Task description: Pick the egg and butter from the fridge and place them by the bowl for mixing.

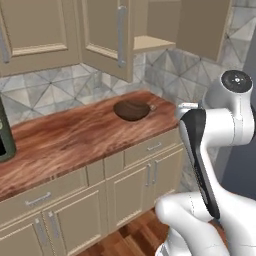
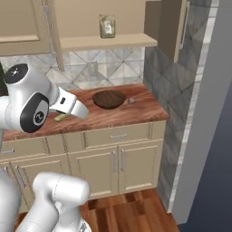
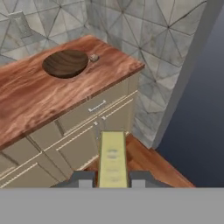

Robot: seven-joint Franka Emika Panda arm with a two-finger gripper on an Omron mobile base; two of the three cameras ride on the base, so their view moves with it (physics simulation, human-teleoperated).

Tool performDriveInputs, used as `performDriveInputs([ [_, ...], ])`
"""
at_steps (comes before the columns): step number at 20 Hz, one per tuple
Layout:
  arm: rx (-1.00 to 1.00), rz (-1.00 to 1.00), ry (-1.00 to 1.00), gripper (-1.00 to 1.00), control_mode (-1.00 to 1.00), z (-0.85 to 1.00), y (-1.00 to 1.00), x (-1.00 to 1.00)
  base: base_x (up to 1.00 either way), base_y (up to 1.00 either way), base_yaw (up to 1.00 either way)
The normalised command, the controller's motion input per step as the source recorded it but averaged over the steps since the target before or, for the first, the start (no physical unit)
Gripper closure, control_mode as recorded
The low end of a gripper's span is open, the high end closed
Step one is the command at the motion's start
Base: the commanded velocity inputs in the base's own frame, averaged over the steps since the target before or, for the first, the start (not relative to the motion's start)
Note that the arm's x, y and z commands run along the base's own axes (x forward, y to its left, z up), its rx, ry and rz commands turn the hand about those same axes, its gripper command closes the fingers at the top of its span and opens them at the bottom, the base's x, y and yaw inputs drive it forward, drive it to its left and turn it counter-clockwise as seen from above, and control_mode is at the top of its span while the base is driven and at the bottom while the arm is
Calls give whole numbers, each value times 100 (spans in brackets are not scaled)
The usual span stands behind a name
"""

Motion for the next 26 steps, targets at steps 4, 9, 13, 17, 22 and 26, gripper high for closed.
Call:
performDriveInputs([
  [4, 0, 0, 0, 100, 100, 0, 0, 0, 76, -36, 2],
  [9, 0, 0, 0, 100, 100, 0, 0, 0, 71, -36, 8],
  [13, 0, 0, 0, 100, 100, 0, 0, 0, 69, -35, 11],
  [17, 0, 0, 0, 100, 100, 0, 0, 0, 58, -35, 21],
  [22, 0, 0, 0, 100, 100, 0, 0, 0, 48, -32, 33],
  [26, 0, 0, 0, 100, 100, 0, 0, 0, 48, -33, 32],
])
